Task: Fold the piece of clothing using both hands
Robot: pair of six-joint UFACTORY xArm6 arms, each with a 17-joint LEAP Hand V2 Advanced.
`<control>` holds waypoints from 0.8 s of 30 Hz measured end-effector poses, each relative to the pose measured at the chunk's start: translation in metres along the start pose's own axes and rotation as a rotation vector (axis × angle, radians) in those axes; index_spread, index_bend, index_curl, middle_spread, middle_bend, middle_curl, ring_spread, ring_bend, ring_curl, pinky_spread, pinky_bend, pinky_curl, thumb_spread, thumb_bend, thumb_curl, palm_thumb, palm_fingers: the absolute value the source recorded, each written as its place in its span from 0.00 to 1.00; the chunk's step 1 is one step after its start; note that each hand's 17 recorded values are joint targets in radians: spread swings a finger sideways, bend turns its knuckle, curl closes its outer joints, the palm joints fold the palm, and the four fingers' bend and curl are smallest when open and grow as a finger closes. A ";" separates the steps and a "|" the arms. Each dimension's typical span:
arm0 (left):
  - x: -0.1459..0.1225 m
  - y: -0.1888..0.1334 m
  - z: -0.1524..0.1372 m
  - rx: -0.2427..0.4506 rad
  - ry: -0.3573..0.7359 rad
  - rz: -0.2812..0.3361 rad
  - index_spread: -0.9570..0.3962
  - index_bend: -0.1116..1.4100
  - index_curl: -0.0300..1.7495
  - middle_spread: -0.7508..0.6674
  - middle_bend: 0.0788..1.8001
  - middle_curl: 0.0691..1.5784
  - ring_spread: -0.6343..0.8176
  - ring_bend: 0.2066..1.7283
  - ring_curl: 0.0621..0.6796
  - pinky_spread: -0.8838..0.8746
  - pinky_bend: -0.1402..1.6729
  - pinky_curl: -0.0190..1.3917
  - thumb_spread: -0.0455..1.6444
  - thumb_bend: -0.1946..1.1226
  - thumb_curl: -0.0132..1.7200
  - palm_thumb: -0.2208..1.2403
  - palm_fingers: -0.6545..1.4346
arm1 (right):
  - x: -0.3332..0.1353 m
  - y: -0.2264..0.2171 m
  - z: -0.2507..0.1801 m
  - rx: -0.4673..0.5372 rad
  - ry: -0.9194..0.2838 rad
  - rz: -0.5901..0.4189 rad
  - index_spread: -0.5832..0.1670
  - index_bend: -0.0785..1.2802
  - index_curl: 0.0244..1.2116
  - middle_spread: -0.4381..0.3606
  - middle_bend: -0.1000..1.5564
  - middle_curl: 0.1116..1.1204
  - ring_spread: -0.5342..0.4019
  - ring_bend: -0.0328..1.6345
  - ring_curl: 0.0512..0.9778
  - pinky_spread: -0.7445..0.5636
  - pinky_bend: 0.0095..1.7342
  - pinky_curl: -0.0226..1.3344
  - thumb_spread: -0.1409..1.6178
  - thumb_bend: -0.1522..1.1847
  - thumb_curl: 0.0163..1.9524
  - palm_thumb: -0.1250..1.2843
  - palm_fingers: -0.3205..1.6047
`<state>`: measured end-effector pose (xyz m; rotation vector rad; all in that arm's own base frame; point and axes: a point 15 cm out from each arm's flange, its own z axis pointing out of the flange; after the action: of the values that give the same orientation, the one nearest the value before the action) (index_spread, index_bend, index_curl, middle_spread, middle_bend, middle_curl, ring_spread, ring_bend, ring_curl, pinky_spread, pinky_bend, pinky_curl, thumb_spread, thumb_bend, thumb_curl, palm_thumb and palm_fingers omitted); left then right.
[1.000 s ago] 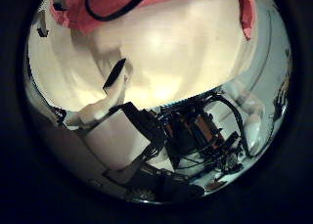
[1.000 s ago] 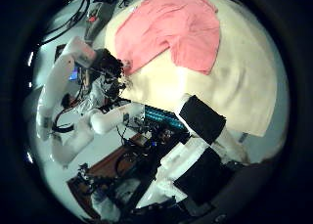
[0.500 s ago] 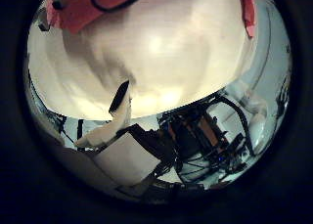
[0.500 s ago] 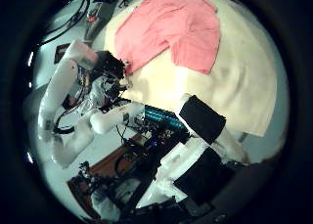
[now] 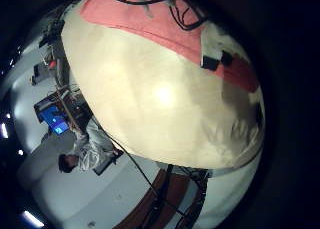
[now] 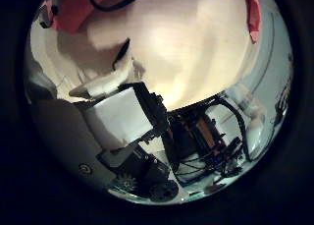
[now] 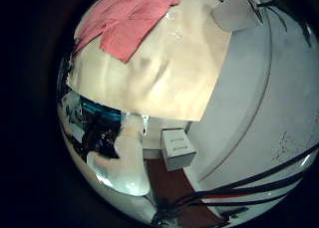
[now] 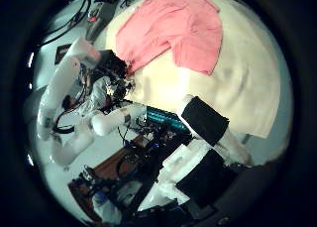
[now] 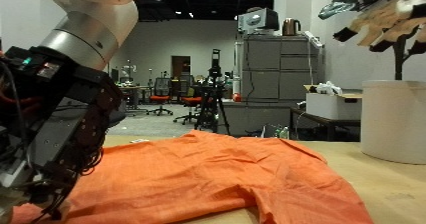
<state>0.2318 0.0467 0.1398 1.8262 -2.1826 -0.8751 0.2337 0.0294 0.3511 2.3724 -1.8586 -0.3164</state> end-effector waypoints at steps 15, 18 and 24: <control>-0.004 0.004 -0.002 -0.055 0.022 0.015 0.26 0.53 0.46 0.19 0.60 0.49 0.13 0.71 0.75 0.14 0.72 0.40 0.58 0.14 0.27 0.71 0.87 | 0.003 0.001 0.000 -0.002 0.011 0.004 0.35 0.18 0.22 0.50 0.20 0.23 0.77 0.26 0.18 0.87 0.15 0.23 0.82 0.10 0.14 0.53 0.33; -0.006 0.002 -0.006 -0.045 0.026 0.012 0.25 0.53 0.48 0.20 0.61 0.50 0.14 0.72 0.76 0.15 0.74 0.41 0.57 0.14 0.30 0.72 0.87 | 0.004 -0.002 0.001 -0.002 0.010 0.005 0.36 0.17 0.21 0.48 0.20 0.24 0.77 0.28 0.18 0.86 0.14 0.22 0.82 0.10 0.14 0.53 0.34; -0.012 -0.001 -0.022 -0.009 0.030 0.015 0.24 0.52 0.52 0.21 0.62 0.51 0.14 0.74 0.76 0.16 0.75 0.42 0.55 0.13 0.33 0.73 0.86 | 0.004 -0.027 0.015 -0.020 0.010 -0.023 0.37 0.30 0.24 0.40 0.37 0.31 0.79 0.18 0.19 0.73 0.26 0.27 0.81 0.11 0.15 0.58 0.25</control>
<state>0.2463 0.0503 0.1597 1.8050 -2.1674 -0.8482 0.2571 0.0323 0.3307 2.3795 -1.8159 -0.3230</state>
